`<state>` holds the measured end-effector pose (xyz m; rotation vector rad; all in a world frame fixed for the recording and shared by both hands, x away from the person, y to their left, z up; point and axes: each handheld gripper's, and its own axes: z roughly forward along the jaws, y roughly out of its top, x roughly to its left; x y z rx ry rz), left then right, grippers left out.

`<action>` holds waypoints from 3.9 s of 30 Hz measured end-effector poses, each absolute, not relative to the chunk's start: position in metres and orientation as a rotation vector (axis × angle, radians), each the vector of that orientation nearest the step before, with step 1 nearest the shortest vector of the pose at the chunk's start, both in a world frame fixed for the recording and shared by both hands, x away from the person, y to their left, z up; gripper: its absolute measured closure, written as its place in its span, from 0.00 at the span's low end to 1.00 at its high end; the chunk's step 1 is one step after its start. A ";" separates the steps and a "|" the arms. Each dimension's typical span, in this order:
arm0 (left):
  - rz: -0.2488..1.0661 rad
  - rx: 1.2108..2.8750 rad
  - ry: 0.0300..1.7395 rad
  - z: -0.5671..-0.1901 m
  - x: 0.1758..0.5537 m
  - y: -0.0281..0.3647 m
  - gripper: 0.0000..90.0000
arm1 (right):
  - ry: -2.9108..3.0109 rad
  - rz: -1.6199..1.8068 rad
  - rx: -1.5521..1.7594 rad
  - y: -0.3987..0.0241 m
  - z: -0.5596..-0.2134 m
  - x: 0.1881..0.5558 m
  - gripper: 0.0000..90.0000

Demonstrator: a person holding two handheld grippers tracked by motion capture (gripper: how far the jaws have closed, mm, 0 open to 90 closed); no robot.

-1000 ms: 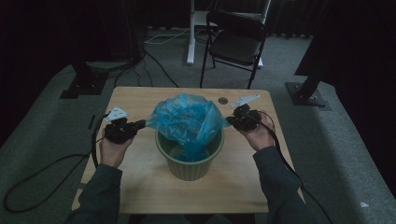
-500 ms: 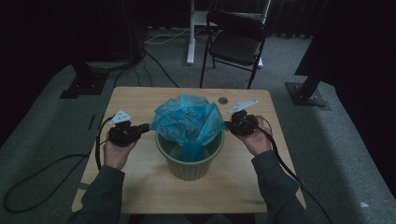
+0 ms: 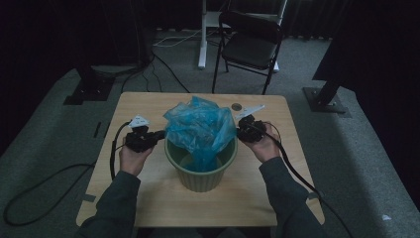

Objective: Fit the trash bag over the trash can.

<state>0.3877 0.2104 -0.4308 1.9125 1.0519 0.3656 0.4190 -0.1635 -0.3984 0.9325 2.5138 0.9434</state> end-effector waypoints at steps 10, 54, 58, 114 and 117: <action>0.351 1.928 1.064 -0.440 0.378 0.218 0.98 | 2.537 0.934 0.946 -0.178 -0.411 0.407 1.00; 0.258 1.814 0.944 -0.375 0.400 0.190 0.71 | 2.432 1.336 1.009 -0.185 -0.348 0.402 0.65; 0.299 1.830 0.923 -0.373 0.392 0.188 0.88 | 2.458 1.353 0.975 -0.184 -0.351 0.399 0.91; 0.271 1.816 0.888 -0.415 0.318 0.211 0.99 | 2.623 1.394 0.801 -0.201 -0.380 0.331 1.00; 0.273 1.815 0.887 -0.415 0.319 0.212 0.99 | 2.622 1.395 0.800 -0.201 -0.380 0.331 1.00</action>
